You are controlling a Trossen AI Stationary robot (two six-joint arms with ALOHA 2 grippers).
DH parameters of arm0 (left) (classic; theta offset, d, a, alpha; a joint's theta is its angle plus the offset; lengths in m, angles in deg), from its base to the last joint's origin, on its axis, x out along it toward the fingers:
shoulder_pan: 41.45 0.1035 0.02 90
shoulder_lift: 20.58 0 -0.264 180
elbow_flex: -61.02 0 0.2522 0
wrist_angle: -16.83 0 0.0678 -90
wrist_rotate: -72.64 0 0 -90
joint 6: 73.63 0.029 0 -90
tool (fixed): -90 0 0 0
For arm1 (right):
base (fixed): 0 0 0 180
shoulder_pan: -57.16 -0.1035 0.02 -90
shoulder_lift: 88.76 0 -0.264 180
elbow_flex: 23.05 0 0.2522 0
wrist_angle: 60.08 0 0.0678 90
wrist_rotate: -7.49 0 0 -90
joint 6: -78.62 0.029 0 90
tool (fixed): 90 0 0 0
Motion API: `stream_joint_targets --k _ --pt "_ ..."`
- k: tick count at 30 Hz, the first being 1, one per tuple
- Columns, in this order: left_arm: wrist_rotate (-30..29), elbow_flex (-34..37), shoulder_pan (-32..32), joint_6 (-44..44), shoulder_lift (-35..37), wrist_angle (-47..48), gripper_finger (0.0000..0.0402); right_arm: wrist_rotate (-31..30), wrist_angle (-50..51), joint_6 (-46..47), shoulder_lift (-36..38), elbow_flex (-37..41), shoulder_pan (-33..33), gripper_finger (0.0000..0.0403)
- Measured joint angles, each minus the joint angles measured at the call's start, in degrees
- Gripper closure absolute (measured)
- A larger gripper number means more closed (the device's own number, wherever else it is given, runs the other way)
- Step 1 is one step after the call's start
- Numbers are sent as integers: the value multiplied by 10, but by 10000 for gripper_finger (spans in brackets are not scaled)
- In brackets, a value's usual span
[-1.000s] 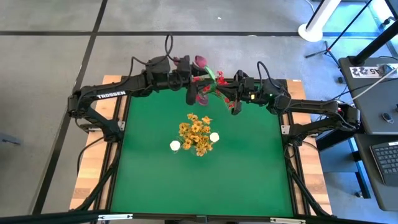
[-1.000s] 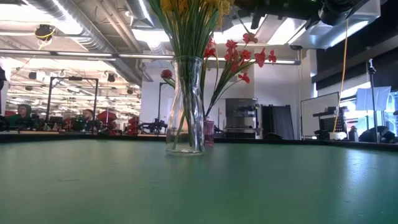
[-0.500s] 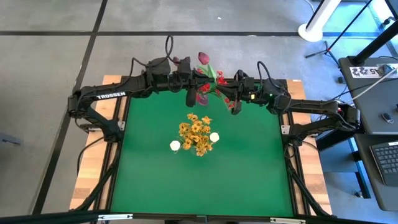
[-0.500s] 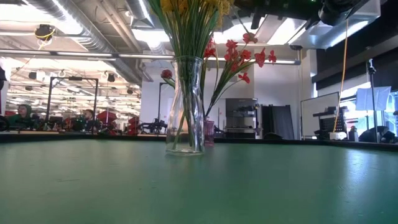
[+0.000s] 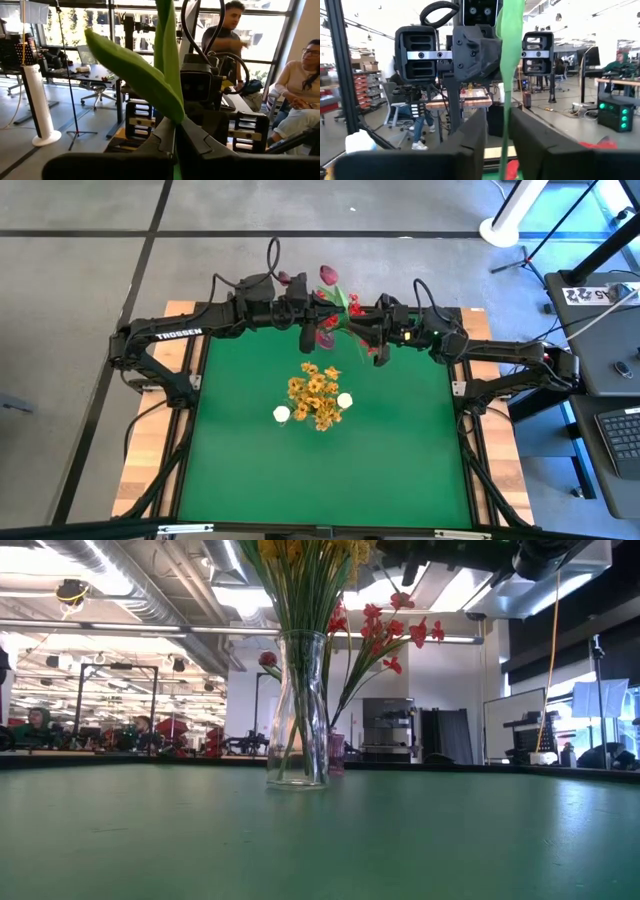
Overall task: Sort flowers into vase by color
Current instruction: Put the red tulip into the purple vase
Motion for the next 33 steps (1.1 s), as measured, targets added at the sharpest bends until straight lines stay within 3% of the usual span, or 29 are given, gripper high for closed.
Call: stream_joint_targets --k 4,13,24,33 --pt "0 0 0 0 0 7 401 8 46 14 4 -13 0 268" --pt "-1 0 1 17 11 57 401 21 315 -25 6 -119 0 209" --pt "7 0 2 28 17 94 401 10 408 -36 6 -144 0 240" --pt "21 0 -11 26 17 84 401 10 428 -31 -7 -145 0 249"
